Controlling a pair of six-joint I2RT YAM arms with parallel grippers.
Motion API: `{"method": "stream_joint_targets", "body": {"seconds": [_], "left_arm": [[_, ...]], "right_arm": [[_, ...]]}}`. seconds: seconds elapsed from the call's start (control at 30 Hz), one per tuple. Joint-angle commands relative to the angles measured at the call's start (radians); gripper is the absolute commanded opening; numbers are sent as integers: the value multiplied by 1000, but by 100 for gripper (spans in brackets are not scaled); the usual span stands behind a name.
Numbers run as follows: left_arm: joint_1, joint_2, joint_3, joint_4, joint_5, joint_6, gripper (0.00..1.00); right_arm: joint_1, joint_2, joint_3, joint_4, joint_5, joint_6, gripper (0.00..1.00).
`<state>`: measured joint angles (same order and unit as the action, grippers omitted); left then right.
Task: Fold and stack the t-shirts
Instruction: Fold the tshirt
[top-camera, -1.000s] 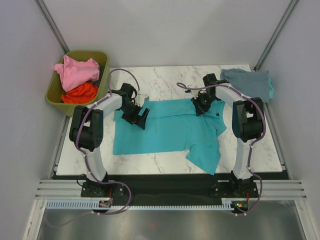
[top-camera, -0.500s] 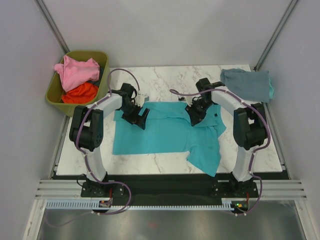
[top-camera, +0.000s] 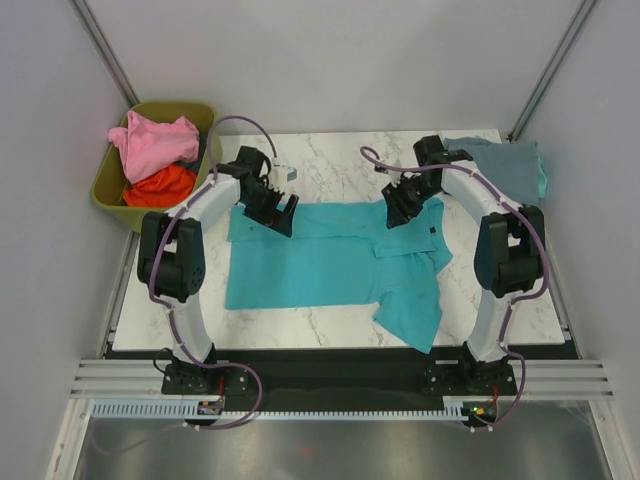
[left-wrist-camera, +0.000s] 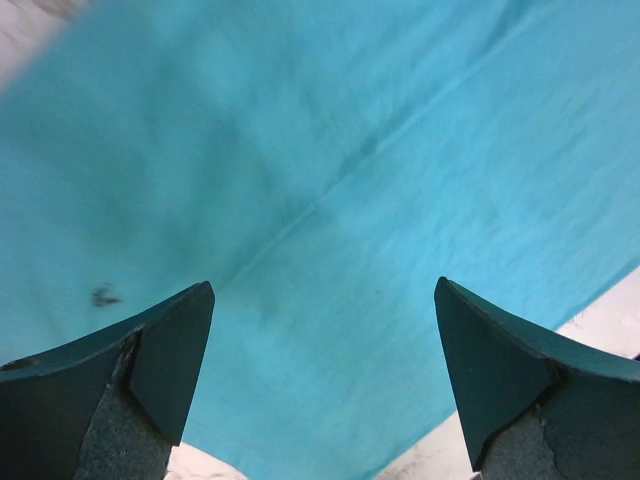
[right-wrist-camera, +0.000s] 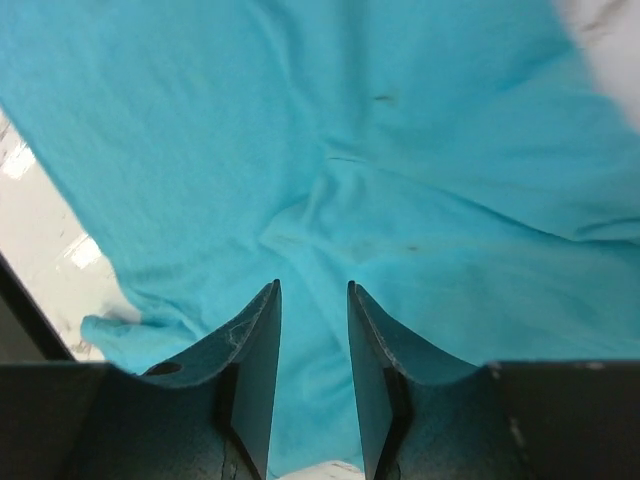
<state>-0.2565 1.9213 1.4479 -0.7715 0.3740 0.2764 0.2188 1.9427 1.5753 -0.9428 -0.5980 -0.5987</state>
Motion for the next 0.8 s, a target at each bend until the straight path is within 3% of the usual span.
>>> {"method": "stream_joint_targets", "body": {"seconds": [0.0,0.37,0.53,0.77], "left_arm": [[32,-12,104,21,10,7,99],[134,231,290,11,-7,-19,99],[143,281,321,-14,-14,-13,99],[163,392,400,-25,-113,-39,99]], "right_arm": [[-50,23,84,96,-37,73,41],[-160,353,321,150,-72,185,41],[-200,387,321,164,-59,209,42],[-263,452,321,222,96,267,41]]}}
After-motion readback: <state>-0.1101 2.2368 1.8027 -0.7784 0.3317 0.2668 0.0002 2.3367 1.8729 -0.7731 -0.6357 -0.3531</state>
